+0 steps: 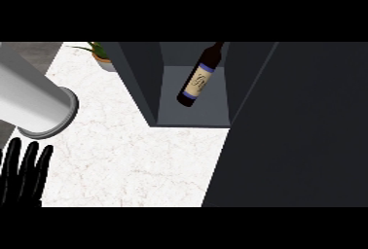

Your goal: Pick up the wine, place it into the cabinet and close the cabinet

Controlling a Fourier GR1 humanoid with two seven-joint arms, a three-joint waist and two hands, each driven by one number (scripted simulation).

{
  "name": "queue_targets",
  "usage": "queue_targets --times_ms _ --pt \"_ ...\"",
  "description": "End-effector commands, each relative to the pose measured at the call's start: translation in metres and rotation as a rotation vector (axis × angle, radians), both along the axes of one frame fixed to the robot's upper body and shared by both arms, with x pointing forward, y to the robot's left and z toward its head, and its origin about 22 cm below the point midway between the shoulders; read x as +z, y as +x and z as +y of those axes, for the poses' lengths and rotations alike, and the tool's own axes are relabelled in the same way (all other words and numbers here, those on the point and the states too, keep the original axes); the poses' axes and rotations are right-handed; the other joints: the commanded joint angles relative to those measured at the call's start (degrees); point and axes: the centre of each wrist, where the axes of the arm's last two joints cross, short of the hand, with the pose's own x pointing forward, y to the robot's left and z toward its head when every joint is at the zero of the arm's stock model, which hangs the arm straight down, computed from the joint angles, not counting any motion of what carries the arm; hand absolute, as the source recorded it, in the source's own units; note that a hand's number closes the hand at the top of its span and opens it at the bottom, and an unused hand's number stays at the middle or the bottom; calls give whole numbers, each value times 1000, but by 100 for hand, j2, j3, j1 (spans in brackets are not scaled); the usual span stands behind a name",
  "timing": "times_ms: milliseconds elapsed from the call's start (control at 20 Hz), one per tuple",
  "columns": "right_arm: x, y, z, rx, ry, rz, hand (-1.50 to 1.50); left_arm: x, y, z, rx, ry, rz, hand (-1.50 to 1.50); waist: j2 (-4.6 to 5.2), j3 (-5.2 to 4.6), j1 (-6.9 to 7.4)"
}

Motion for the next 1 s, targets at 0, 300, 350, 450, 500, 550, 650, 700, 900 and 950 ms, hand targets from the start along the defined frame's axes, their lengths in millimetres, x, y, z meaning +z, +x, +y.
queue_targets --times_ms 0,300,350,450,500,550,650,700,900,950 --pt "24 -20 11 30 -6 -41 150 4 -25 23 17 -16 7 -150 -7 -7 41" --pt "30 -22 64 48 1 -103 150 2 -30 55 21 16 6 -150 -16 -9 30" --pt "37 -20 66 40 -5 -104 150 13 -27 69 34 28 -15 -150 -16 -13 81" --pt "34 -15 87 36 -15 -129 150 0 -25 84 21 8 -23 -150 -4 -15 45" --pt "37 -21 87 14 -15 -142 150 18 -37 85 15 31 -9 -150 -33 -11 110" --pt "42 -10 97 28 -37 -169 150 22 -27 84 -2 19 -29 -150 3 -8 62" --pt "32 -3 117 6 -73 -198 150 15 -37 86 3 30 -25 -150 -1 -5 58" --pt "31 -2 126 -11 -84 -207 150 12 -38 102 -10 32 -1 -150 -13 -14 115" --pt "40 27 150 -65 -55 -206 150 25 -42 101 -29 26 -25 -150 10 -5 158" --pt "46 40 142 -53 -66 -176 150 24 -30 124 8 16 -48 -150 32 -4 68"
